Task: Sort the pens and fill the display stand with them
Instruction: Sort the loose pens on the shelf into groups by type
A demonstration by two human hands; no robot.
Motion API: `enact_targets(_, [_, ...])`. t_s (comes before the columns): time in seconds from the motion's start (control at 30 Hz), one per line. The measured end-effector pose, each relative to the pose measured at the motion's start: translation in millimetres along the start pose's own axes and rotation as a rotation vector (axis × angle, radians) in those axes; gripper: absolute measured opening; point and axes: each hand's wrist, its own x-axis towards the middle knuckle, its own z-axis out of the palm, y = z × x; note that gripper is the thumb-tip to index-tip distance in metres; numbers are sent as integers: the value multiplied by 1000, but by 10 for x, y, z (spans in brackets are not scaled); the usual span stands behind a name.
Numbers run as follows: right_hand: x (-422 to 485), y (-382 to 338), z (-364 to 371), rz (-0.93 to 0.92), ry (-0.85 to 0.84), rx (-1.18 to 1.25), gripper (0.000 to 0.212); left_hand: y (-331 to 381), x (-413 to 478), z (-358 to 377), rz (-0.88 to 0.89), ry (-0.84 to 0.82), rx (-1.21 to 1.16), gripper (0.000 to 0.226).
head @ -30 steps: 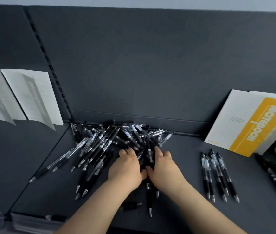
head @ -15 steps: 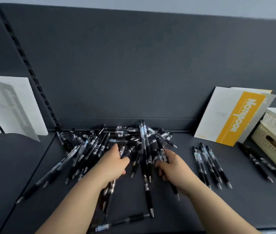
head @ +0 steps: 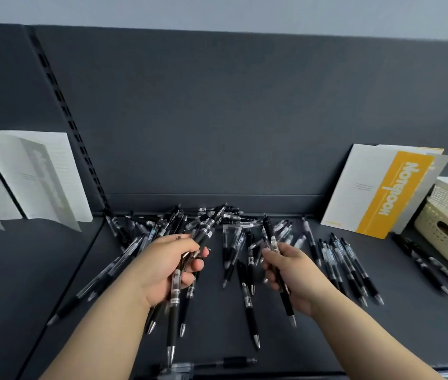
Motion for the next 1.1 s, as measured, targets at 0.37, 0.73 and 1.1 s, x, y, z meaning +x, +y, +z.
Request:
enact_targets(0.37, [-91,-191,236,-40,-68,232,18,-181,-136,333,26,-234,216,27])
enact_targets(0.73, [-89,-301,-124,-90,7,384,2,-231,-67,699,68,-189,216,16])
enact_targets(1.1, [-313,-251,-930,-131,-88,-76,14,-327,78,1266,70,-116,31,13])
